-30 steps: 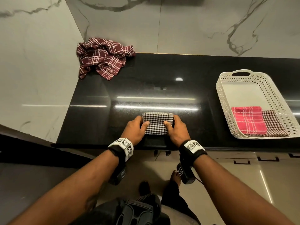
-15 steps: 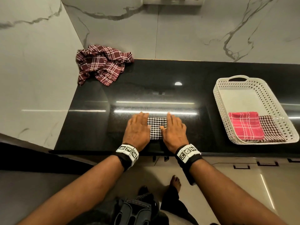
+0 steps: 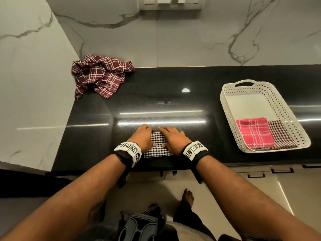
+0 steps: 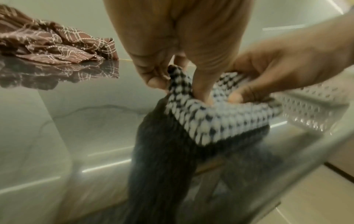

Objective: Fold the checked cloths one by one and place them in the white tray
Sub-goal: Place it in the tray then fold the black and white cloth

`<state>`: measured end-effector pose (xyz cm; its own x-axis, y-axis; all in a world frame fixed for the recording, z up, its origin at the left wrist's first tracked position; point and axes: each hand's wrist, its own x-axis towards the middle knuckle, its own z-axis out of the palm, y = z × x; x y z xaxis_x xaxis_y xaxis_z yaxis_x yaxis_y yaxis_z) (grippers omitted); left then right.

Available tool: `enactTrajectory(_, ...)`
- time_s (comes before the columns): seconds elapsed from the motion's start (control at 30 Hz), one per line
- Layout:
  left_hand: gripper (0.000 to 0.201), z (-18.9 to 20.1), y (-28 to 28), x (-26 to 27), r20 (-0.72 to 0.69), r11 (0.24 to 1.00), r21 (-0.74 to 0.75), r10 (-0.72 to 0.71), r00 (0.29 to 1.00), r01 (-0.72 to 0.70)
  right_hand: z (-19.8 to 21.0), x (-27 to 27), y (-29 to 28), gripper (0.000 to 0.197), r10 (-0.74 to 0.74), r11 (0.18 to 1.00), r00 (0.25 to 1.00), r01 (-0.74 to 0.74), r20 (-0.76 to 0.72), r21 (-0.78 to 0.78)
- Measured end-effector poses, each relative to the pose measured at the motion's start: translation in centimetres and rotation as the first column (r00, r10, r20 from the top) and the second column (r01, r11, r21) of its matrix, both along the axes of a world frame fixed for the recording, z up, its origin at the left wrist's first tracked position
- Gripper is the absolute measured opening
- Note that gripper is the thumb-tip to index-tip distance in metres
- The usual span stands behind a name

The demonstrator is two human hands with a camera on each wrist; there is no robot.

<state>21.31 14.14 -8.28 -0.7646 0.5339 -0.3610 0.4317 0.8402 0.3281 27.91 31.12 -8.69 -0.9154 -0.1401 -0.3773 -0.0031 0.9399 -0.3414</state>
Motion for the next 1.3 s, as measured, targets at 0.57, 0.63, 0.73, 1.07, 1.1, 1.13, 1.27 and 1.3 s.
enactTrajectory(0.57,0.030,9.6,20.1,0.3,0.311,0.879,0.421,-0.369,0.876,0.221,7.8,12.8,17.1,0.027,-0.671,0.611,0.742,0.553,0.000,-0.567)
enactTrajectory(0.63,0.028,10.7,26.0,1.6,0.294,0.856,0.469,-0.383,0.876,0.217,8.9,14.8,21.5,0.020,-0.789,0.497,0.613,0.607,-0.031,-0.620)
enactTrajectory(0.73,0.030,10.9,34.6,3.1,0.167,0.843,0.444,-0.411,0.896,0.304,9.8,17.0,27.9,0.011,-0.902,0.368,0.428,0.698,-0.054,-0.614)
enactTrajectory(1.07,0.033,6.6,50.4,5.7,0.083,0.904,0.172,-0.408,0.909,0.390,7.2,18.8,38.4,0.008,-0.966,0.246,0.258,0.859,-0.036,-0.448)
enactTrajectory(1.1,0.033,6.1,50.8,5.9,0.088,0.909,0.159,-0.402,0.911,0.386,6.9,18.8,38.5,0.007,-0.961,0.265,0.271,0.869,-0.045,-0.419)
enactTrajectory(1.13,0.034,5.7,51.0,6.0,0.097,0.914,0.146,-0.394,0.914,0.379,6.6,18.7,38.5,0.006,-0.955,0.290,0.291,0.877,-0.056,-0.384)
enactTrajectory(1.27,0.037,4.6,51.5,6.6,0.132,0.928,0.104,-0.370,0.920,0.358,5.7,18.3,38.6,0.011,-0.915,0.404,0.390,0.883,-0.106,-0.239)
enactTrajectory(1.3,0.037,4.5,51.6,6.6,0.145,0.930,0.098,-0.366,0.919,0.355,5.6,18.1,38.6,0.014,-0.902,0.431,0.414,0.882,-0.121,-0.192)
